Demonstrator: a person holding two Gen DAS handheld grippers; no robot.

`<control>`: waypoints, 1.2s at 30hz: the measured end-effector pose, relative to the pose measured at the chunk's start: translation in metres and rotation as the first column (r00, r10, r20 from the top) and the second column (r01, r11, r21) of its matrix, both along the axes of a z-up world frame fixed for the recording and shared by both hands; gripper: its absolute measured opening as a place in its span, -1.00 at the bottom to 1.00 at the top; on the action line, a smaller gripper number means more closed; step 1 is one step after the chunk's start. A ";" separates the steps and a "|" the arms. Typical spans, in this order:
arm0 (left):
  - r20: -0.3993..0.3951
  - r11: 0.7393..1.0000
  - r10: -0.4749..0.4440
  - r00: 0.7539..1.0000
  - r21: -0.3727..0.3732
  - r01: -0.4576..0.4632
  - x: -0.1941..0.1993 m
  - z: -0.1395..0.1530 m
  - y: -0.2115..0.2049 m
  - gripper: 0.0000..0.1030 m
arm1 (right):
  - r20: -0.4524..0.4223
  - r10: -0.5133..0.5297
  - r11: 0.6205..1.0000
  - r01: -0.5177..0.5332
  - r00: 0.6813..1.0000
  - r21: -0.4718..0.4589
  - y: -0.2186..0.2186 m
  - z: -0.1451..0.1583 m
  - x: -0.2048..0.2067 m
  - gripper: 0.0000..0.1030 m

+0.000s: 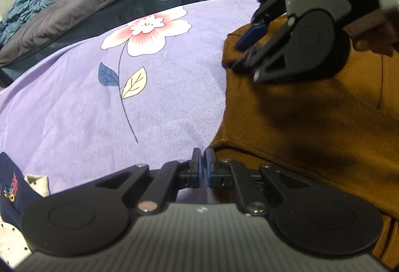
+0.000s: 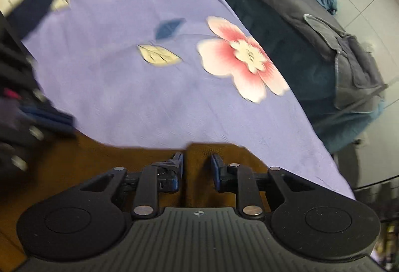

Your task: Fold small clothes

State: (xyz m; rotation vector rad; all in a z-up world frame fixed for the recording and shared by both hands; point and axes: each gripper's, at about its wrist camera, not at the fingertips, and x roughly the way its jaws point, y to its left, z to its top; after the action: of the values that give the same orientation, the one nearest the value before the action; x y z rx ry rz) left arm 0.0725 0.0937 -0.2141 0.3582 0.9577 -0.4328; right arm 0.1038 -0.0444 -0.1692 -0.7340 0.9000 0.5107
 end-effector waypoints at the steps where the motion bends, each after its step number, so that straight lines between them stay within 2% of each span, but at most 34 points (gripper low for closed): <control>1: 0.001 1.000 0.000 1.000 0.001 0.000 0.000 -0.001 0.000 -0.93 | 0.011 -0.019 1.000 0.019 1.000 0.006 -0.006 0.003 0.001 -0.97; 4: 0.009 1.000 -0.007 1.000 0.006 0.006 0.000 -0.001 -0.001 -0.93 | 0.013 -0.132 0.989 0.131 0.991 0.072 -0.028 0.017 0.018 -0.98; 6: 0.007 1.000 -0.005 1.000 0.002 0.005 0.000 -0.001 0.000 -0.92 | -0.041 -0.273 0.941 0.276 0.961 0.194 -0.052 0.030 0.034 -1.00; 7: 0.006 1.000 -0.003 1.000 0.004 0.003 0.000 -0.002 0.001 -0.92 | -0.084 -0.360 0.895 0.369 0.929 0.250 -0.064 0.032 0.043 -1.00; 8: 0.006 1.000 0.002 1.000 0.008 -0.002 0.001 -0.003 0.002 -0.92 | -0.120 -0.454 0.829 0.468 0.883 0.307 -0.080 0.035 0.050 -1.00; 10: 0.003 1.000 0.021 1.000 0.017 -0.021 0.002 -0.004 0.005 -0.92 | -0.223 -0.629 0.642 0.660 0.744 0.391 -0.117 0.034 0.063 -1.00; 11: -0.001 0.999 0.031 1.000 0.022 -0.031 0.004 -0.004 0.007 -0.92 | -0.284 -0.679 0.570 0.730 0.677 0.377 -0.132 0.028 0.070 -1.00; 12: -0.002 0.999 0.041 0.999 0.022 -0.041 0.005 -0.003 0.009 -0.92 | -0.298 -0.688 0.554 0.744 0.662 0.374 -0.137 0.026 0.072 -1.00; 13: 0.002 0.998 0.054 0.999 0.029 -0.054 0.006 -0.001 0.011 -0.92 | -0.288 -0.661 0.573 0.714 0.692 0.402 -0.137 0.030 0.070 -1.00; 14: 0.007 0.997 0.072 0.997 0.037 -0.072 0.007 0.000 0.013 -0.92 | -0.278 -0.599 0.615 0.654 0.751 0.440 -0.132 0.036 0.065 -0.98; 16: -0.003 0.995 0.100 0.995 0.028 -0.100 0.010 0.003 0.019 -0.92 | -0.264 -0.402 0.726 0.481 0.877 0.492 -0.109 0.046 0.051 -0.75; 17: -0.008 0.993 0.115 0.993 0.011 -0.115 0.011 0.006 0.021 -0.92 | -0.249 -0.317 0.773 0.402 0.915 0.491 -0.095 0.047 0.042 -0.73; 19: 0.010 0.991 0.129 0.992 -0.044 -0.129 0.009 0.018 0.023 -0.89 | -0.244 -0.206 0.844 0.298 0.948 0.446 -0.068 0.038 0.031 -0.72; 21: 0.033 0.990 0.117 0.993 -0.080 -0.114 0.006 0.031 0.019 -0.89 | -0.245 -0.238 0.895 0.310 0.940 0.320 -0.050 0.017 0.035 -0.73; 22: 0.037 0.992 0.096 0.995 -0.079 -0.093 0.004 0.035 0.014 -0.88 | -0.237 -0.272 0.901 0.333 0.933 0.278 -0.047 0.006 0.039 -0.77; 23: 0.040 0.995 0.073 0.996 -0.068 -0.070 0.001 0.038 0.009 -0.88 | -0.217 -0.309 0.884 0.364 0.926 0.293 -0.051 0.002 0.043 -0.77; 24: 0.045 0.997 0.053 0.998 -0.054 -0.051 -0.002 0.039 0.004 -0.88 | -0.197 -0.361 0.852 0.408 0.911 0.329 -0.060 0.004 0.047 -0.79; 25: 0.047 0.999 0.037 0.998 -0.041 -0.036 -0.005 0.039 0.000 -0.85 | -0.178 -0.424 0.822 0.460 0.888 0.336 -0.066 0.007 0.054 -0.78; 26: 0.043 0.999 0.032 0.999 -0.034 -0.031 -0.007 0.039 -0.002 -0.80 | -0.154 -0.485 0.794 0.507 0.861 0.335 -0.070 0.011 0.058 -0.69; 27: 0.033 0.999 0.035 0.999 -0.029 -0.034 -0.010 0.038 -0.003 -0.61 | -0.119 -0.546 0.761 0.550 0.829 0.344 -0.077 0.018 0.058 -0.38; 28: 0.027 0.999 0.041 0.999 -0.024 -0.040 -0.013 0.037 -0.004 -0.45 | -0.106 -0.594 0.721 0.586 0.797 0.369 -0.083 0.025 0.056 -0.32; 29: 0.030 0.999 0.043 0.999 -0.017 -0.043 -0.019 0.036 -0.003 -0.40 | -0.128 -0.619 0.677 0.609 0.775 0.413 -0.093 0.034 0.051 -0.31; 30: 0.039 0.999 0.047 0.998 -0.009 -0.047 -0.025 0.037 -0.002 -0.27 | -0.167 -0.616 0.643 0.614 0.770 0.458 -0.100 0.042 0.043 -0.33; 31: 0.046 0.999 0.050 0.998 -0.004 -0.050 -0.030 0.037 0.000 -0.12 | -0.196 -0.604 0.622 0.611 0.772 0.490 -0.108 0.049 0.034 -0.33; 32: 0.051 0.999 0.052 0.997 -0.002 -0.051 -0.035 0.039 0.003 -0.07 | -0.205 -0.596 0.612 0.605 0.776 0.510 -0.116 0.058 0.020 -0.33; 33: 0.053 0.998 0.055 0.997 0.001 -0.055 -0.042 0.041 0.007 0.03 | -0.197 -0.593 0.612 0.596 0.781 0.520 -0.122 0.066 0.004 -0.30; 35: 0.043 0.998 0.064 0.997 -0.008 -0.064 -0.059 0.048 0.015 0.09 | -0.183 -0.567 0.632 0.567 0.803 0.528 -0.136 0.080 -0.035 -0.26; 36: 0.033 0.997 0.071 0.997 -0.027 -0.070 -0.069 0.052 0.020 0.14 | -0.183 -0.558 0.638 0.559 0.809 0.529 -0.143 0.085 -0.055 -0.17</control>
State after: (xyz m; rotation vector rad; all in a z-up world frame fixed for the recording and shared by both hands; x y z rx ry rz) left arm 0.0038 0.1135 -0.1621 0.3066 0.9276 -0.3739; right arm 0.0486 -0.1873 -0.0838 0.1143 0.8631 0.1873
